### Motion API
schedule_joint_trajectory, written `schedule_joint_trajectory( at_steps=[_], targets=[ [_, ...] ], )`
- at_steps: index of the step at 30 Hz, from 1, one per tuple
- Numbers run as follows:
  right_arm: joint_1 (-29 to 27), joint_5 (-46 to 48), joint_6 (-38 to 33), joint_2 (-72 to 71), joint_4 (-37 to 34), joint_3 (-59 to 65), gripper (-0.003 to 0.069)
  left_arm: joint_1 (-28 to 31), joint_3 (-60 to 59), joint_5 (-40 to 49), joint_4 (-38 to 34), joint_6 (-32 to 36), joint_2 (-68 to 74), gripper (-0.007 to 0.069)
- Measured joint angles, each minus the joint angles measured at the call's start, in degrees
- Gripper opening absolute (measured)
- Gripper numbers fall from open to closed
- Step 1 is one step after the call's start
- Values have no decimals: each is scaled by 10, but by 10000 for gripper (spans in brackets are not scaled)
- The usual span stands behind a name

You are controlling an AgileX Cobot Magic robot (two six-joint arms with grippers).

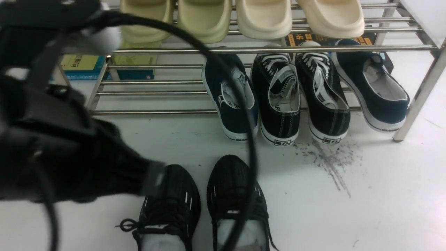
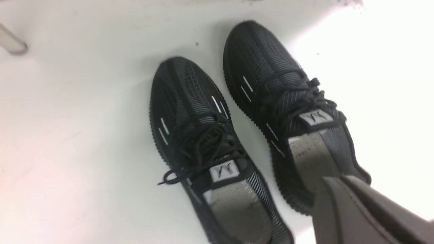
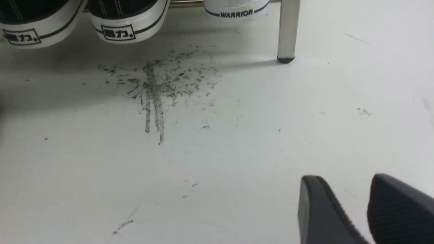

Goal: Take the shoes off the shelf with your hand on the white table.

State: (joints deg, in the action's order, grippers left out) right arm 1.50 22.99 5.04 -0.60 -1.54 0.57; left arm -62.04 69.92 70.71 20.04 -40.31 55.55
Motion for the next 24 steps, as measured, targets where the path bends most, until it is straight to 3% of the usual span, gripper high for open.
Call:
schedule_joint_trajectory(
  at_steps=[6, 11, 16, 24],
  targets=[
    [0, 0, 0, 0, 0, 0, 239, 0, -149, -18, -26, 7, -106, 1],
    [0, 0, 0, 0, 0, 0, 239, 0, -333, -262, -17, -44, -209, 1],
    [0, 0, 0, 0, 0, 0, 239, 0, -399, -392, -14, -86, -241, 1],
    [0, 0, 0, 0, 0, 0, 239, 0, -417, -361, -13, -90, -242, 1]
  ],
)
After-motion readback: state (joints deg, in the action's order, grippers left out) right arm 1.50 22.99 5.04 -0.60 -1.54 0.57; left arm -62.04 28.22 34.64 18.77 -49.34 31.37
